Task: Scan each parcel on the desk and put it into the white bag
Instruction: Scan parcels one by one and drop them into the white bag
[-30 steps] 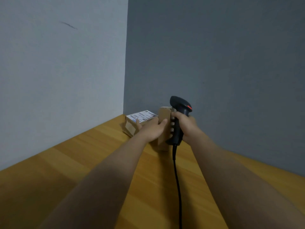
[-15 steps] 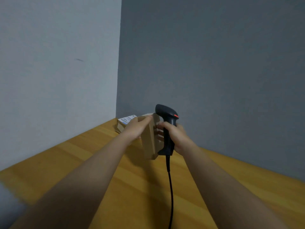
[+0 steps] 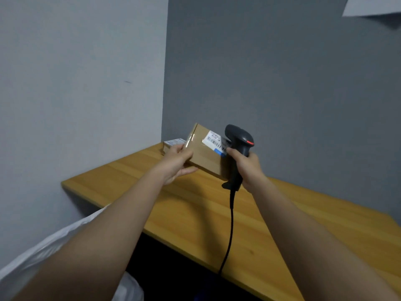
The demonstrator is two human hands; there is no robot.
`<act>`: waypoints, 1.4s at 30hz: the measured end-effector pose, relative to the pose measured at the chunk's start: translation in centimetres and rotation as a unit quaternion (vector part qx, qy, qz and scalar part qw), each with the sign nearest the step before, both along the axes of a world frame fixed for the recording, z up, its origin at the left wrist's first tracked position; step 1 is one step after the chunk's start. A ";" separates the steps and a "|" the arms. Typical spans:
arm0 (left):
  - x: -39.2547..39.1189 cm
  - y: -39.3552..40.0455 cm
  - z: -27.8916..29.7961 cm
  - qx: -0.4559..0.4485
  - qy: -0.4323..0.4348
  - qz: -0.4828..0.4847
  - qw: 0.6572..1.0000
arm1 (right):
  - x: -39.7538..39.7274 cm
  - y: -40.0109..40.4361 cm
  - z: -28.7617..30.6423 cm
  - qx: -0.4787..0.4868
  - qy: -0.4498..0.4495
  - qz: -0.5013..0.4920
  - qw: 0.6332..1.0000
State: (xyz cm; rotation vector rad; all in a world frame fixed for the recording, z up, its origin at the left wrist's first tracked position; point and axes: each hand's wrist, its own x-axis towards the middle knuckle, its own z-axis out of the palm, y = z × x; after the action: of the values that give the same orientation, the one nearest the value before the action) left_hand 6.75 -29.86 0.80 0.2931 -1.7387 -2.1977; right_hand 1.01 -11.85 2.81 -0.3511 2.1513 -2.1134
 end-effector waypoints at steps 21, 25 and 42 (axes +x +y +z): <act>1.9 1.8 -4.2 -0.101 -0.069 0.124 0.985 | 7.8 3.3 -2.4 0.139 0.077 0.073 0.985; 1.9 1.7 -4.2 -0.105 -0.064 0.128 0.984 | 7.8 3.4 -2.7 0.150 0.065 0.081 0.983; 17.6 -6.7 -4.1 -0.198 -0.058 0.233 0.950 | 10.3 -3.9 -4.5 0.077 0.046 0.126 0.988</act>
State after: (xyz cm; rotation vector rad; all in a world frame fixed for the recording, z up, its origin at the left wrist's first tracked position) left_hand 24.38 -36.57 -3.25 0.6645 -1.8853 -1.4937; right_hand 11.34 -15.75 -1.68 -0.6761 2.1679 -1.8173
